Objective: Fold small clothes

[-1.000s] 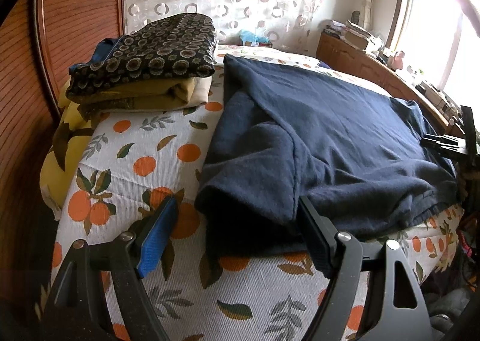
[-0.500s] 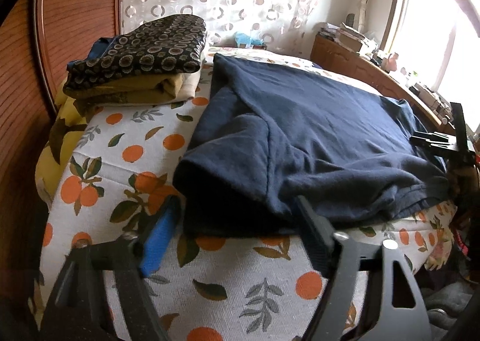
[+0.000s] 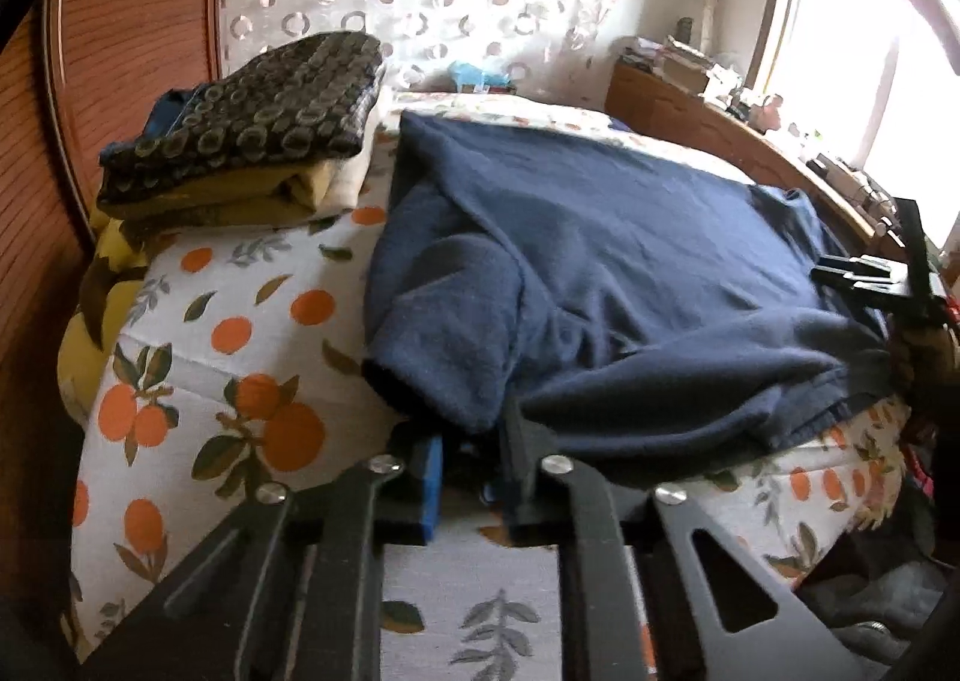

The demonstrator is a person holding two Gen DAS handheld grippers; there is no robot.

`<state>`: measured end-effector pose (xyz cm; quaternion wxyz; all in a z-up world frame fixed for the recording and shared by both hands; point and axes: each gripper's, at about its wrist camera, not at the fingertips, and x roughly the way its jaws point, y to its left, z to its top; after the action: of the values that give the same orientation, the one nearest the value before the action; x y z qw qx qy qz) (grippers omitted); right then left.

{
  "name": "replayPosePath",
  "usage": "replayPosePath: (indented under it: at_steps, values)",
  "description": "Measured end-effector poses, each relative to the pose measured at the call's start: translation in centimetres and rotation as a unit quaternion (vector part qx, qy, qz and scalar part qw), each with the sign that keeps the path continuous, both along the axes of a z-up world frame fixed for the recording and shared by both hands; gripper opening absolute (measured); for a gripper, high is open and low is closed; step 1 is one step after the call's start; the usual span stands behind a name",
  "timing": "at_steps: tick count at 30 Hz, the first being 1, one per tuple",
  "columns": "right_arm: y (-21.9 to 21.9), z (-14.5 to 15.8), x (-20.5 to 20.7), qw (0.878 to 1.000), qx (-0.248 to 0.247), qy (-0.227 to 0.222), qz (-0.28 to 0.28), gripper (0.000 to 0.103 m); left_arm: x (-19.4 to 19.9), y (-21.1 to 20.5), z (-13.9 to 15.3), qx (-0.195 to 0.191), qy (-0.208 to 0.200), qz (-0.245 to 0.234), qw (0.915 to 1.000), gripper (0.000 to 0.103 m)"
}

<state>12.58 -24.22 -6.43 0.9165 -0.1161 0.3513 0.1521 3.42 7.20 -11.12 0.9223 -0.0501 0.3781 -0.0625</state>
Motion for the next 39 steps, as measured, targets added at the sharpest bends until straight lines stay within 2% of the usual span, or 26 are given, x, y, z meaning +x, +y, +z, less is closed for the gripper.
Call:
replayPosePath:
  at_steps: [7,10,18,21,25,30,39]
  values:
    - [0.0,-0.1,0.0,1.000,0.000,-0.001,0.000,0.053,-0.2,-0.8,4.2,-0.035,-0.060,-0.019,0.9974,0.012]
    - [0.0,-0.1,0.0,1.000,0.000,-0.001,0.001,0.053,-0.4,-2.2,5.9,-0.031,-0.086,-0.041,0.9950,0.012]
    - [-0.2,0.0,0.0,1.000,0.004,0.004,-0.001,0.053,1.5,-5.4,8.7,-0.030,-0.119,-0.082,0.9891,0.012]
    - [-0.4,0.7,-0.6,1.000,-0.017,-0.002,-0.024,0.053,2.5,-7.0,10.1,-0.032,-0.131,-0.100,0.9858,0.012]
    - [-1.8,2.4,-2.9,0.999,0.011,-0.029,-0.028,0.053,3.9,-9.7,11.4,-0.044,-0.132,-0.133,0.9812,0.011]
    - [-3.9,3.8,-5.9,0.997,0.035,-0.053,-0.046,0.053,4.7,-14.4,12.7,-0.040,-0.134,-0.188,0.9721,0.011]
    - [-4.8,5.1,-9.6,0.994,0.045,-0.086,-0.054,0.053,5.5,-21.1,16.0,-0.041,-0.139,-0.260,0.9547,0.011]
